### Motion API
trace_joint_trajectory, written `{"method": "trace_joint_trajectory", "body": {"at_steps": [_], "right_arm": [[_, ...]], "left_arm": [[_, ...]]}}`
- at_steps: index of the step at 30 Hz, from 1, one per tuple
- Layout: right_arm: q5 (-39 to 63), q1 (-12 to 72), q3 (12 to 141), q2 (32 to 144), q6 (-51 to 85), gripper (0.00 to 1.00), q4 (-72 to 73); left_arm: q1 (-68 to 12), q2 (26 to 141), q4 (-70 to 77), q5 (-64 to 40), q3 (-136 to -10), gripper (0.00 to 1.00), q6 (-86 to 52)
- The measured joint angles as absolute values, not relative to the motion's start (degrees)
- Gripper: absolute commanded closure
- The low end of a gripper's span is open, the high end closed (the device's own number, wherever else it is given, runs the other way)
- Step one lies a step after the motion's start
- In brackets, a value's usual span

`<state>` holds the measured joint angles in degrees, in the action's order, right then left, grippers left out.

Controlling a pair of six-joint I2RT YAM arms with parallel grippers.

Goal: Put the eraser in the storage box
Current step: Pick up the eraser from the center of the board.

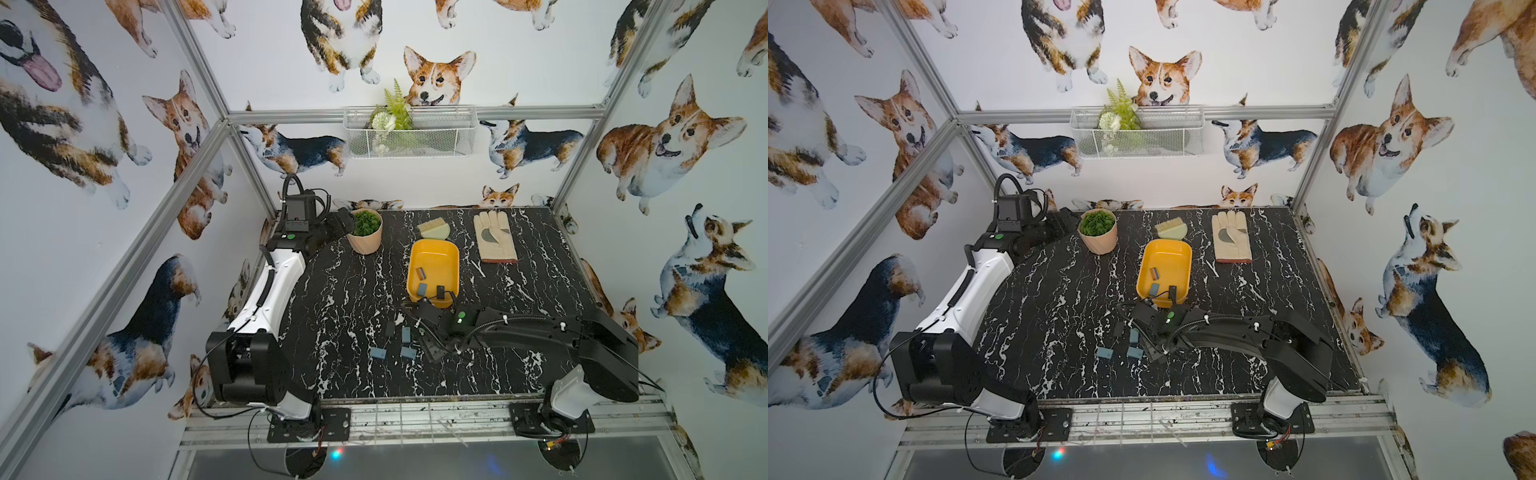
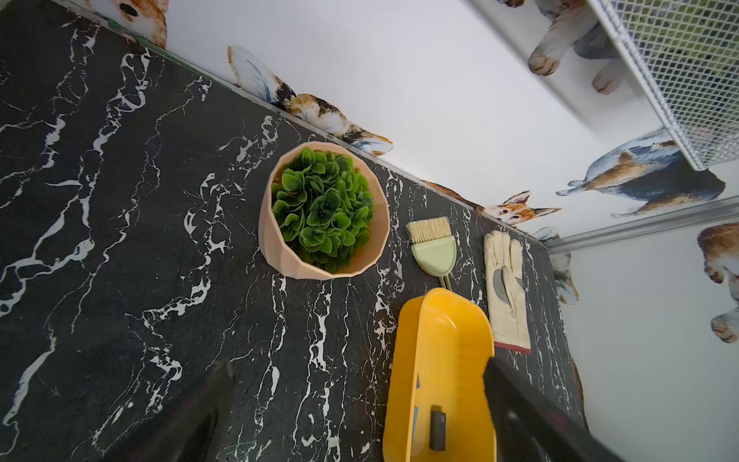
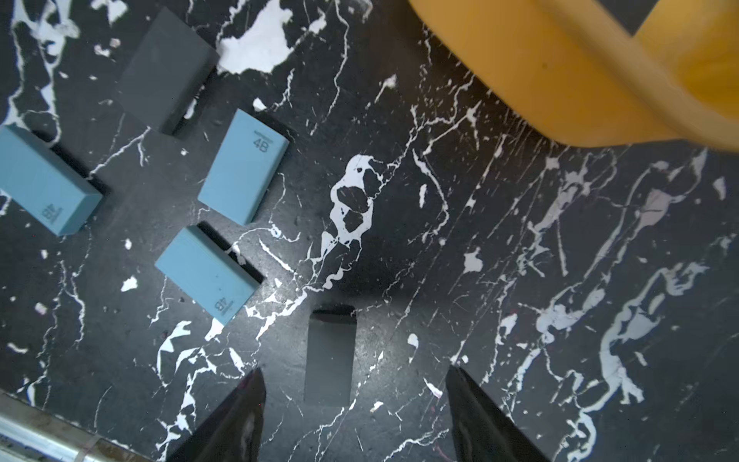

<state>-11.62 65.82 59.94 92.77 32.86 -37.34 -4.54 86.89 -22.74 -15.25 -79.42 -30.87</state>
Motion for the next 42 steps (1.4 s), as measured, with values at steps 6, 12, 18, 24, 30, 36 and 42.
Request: {"method": "trace_joint_trajectory", "body": {"at_steps": [6,12,18,24,30,36,42], "right_arm": [[-8.67,67.09,59.27,94.08,33.52,0.33,-38.04],[-7.22,67.88,59.72,95.61,33.69,0.32,-38.28],[-6.0,67.81,60.14,98.0,33.67,0.36,-38.17],[-5.58,67.85,60.53,99.77,33.39,0.49,-38.06],[-5.56,67.85,61.01,100.75,33.23,0.54,-38.13],[-5.43,67.85,61.76,101.8,33.04,0.57,-38.26],[-5.15,67.83,62.26,102.28,32.84,0.71,-38.35]], "left_arm": [[-4.54,85.67,-22.26,-15.29,-77.93,0.0,-30.89],[-4.54,84.73,-22.22,-15.25,-77.01,0.0,-30.87],[-4.54,84.44,-22.22,-15.2,-76.71,0.0,-30.87],[-4.51,84.44,-22.24,-15.05,-76.77,0.0,-30.87],[-4.4,84.44,-22.24,-15.03,-76.88,0.0,-30.87],[-4.05,84.44,-22.24,-14.66,-76.88,0.0,-30.85],[-3.95,84.44,-22.24,-14.66,-76.88,0.0,-30.85]]}}
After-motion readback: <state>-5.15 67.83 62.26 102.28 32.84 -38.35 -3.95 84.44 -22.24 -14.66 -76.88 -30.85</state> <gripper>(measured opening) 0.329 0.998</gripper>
